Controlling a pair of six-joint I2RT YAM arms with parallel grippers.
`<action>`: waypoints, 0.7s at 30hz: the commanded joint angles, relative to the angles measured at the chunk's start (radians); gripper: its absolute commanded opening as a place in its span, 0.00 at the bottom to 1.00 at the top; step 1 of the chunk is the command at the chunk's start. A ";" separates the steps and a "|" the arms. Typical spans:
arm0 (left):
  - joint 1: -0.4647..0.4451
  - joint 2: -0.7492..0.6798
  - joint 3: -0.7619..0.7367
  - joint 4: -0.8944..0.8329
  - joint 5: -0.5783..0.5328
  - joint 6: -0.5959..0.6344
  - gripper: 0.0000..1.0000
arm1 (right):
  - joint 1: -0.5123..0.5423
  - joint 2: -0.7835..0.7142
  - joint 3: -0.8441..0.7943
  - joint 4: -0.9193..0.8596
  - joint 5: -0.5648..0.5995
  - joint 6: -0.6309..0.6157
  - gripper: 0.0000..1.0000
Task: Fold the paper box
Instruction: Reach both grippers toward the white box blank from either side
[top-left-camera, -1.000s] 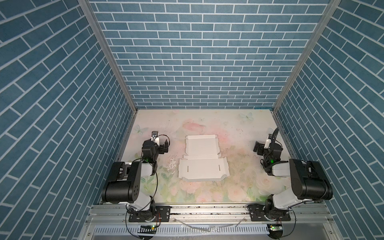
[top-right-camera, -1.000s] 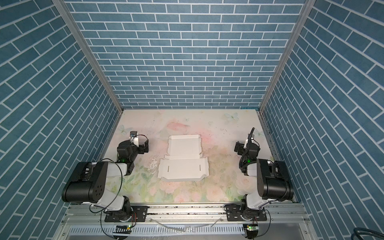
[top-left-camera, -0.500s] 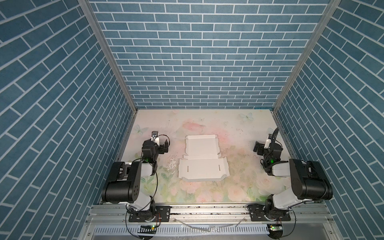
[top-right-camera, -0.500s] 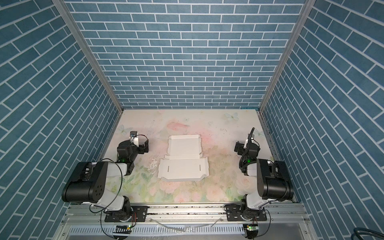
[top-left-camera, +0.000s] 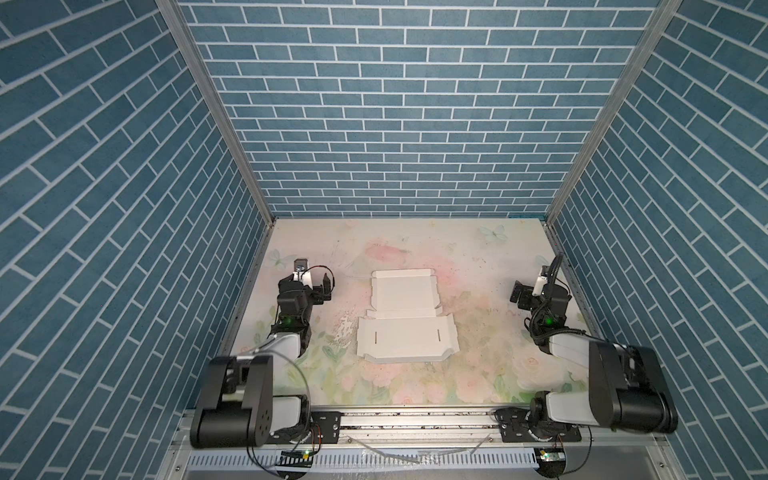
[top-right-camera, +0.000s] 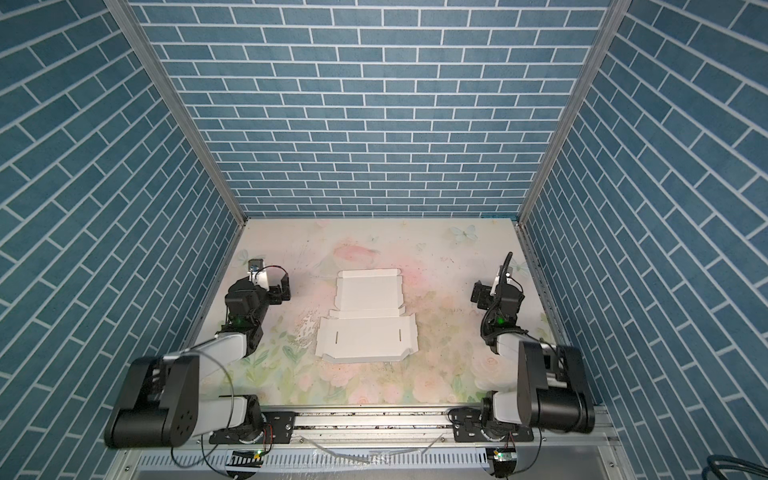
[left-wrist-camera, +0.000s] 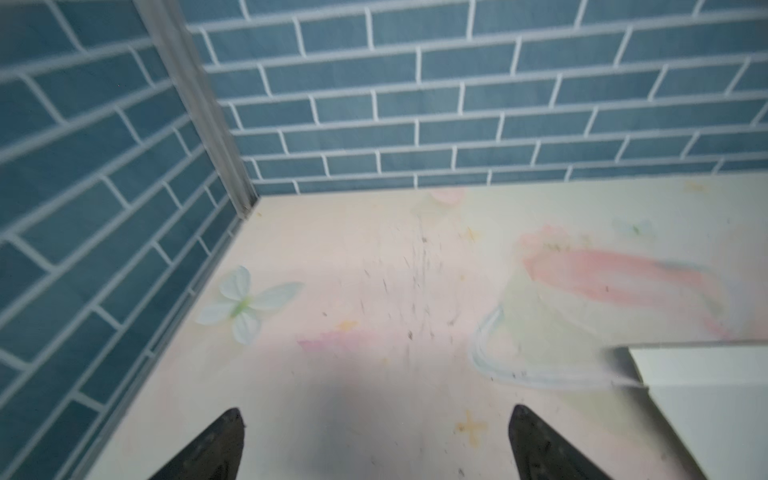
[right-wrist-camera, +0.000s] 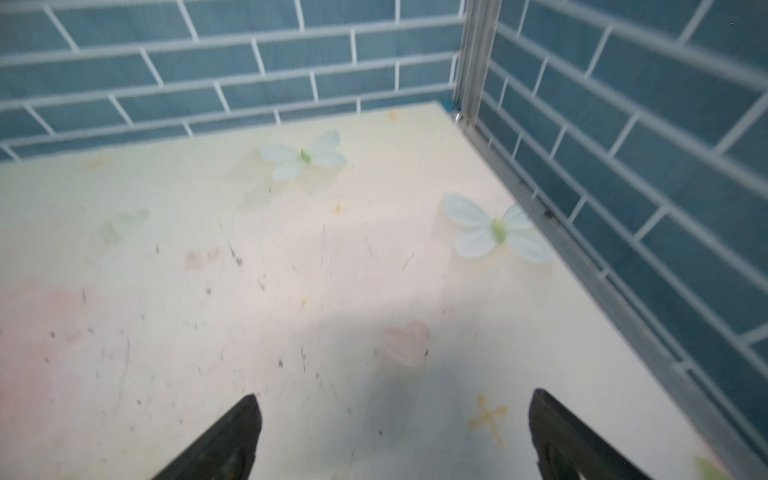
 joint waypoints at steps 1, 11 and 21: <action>0.013 -0.169 0.074 -0.310 -0.240 -0.245 1.00 | -0.006 -0.201 0.124 -0.412 0.246 0.352 0.99; 0.065 -0.209 0.296 -0.772 0.108 -0.417 1.00 | 0.097 -0.394 0.303 -1.039 0.000 0.446 0.99; -0.083 -0.194 0.427 -1.048 0.164 -0.420 1.00 | 0.470 -0.268 0.400 -1.224 0.027 0.532 0.89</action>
